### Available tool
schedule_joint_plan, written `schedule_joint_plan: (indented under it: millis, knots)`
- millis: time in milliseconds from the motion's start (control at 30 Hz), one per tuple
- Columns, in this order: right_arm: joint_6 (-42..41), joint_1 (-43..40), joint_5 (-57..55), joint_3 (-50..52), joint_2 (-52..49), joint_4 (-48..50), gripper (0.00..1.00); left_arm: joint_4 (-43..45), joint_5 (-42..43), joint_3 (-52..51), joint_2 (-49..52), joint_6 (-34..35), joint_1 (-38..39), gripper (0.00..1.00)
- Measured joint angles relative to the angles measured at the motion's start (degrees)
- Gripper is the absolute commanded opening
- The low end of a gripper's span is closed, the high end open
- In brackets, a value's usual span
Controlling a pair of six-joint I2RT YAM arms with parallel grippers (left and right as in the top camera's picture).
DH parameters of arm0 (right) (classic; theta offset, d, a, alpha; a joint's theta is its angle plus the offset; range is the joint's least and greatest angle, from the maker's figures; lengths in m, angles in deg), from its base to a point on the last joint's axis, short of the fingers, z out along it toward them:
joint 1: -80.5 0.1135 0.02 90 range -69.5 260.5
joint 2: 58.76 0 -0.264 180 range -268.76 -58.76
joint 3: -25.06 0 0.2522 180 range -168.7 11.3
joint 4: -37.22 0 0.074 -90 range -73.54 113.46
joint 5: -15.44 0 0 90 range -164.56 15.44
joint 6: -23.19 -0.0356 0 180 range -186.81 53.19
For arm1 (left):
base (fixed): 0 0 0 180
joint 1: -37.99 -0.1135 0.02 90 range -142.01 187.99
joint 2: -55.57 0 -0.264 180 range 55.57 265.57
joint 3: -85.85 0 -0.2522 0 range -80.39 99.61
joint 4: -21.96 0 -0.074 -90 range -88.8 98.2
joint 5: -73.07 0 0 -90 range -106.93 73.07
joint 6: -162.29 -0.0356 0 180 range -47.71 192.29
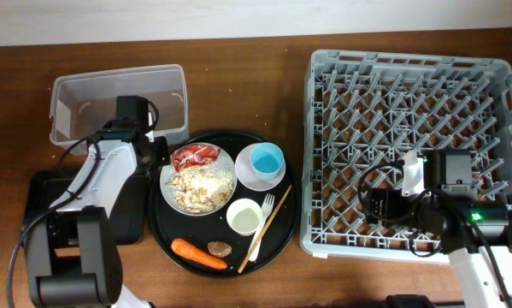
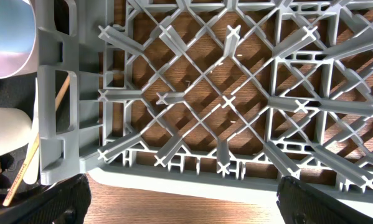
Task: Sort waste into correct bins and load items into the dishwasher rack
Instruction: 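Move the left gripper back to the plate toward the red wrapper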
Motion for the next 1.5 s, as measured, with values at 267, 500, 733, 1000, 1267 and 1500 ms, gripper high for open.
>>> schedule_joint_plan:
  millis: [267, 500, 733, 1000, 1267, 1500]
  knots:
    - [0.02, 0.00, 0.00, 0.00, 0.00, 0.02, 0.99, -6.73, 0.00, 2.43, -3.21, 0.00, 0.00, 0.01]
    - [0.00, 0.00, 0.00, 0.00, 0.00, 0.00, 0.99, -2.93, 0.00, 6.91, -16.50, 0.00, 0.00, 0.01]
    - [0.02, 0.00, 0.00, 0.00, 0.00, 0.02, 0.99, 7.74, 0.00, 7.26, -13.51, 0.00, 0.00, 0.37]
    - [0.02, 0.00, 0.00, 0.00, 0.00, 0.02, 0.99, 9.68, 1.53, 7.26, -6.05, 0.00, 0.00, 0.70]
    - [0.00, 0.00, 0.00, -0.02, 0.00, -0.02, 0.99, -5.51, 10.84, 8.41, -8.79, 0.00, 0.59, 0.63]
    - [0.04, 0.00, -0.02, -0.07, 0.00, 0.00, 0.99, -10.23, 12.92, 7.13, -9.09, -0.46, 6.36, 0.60]
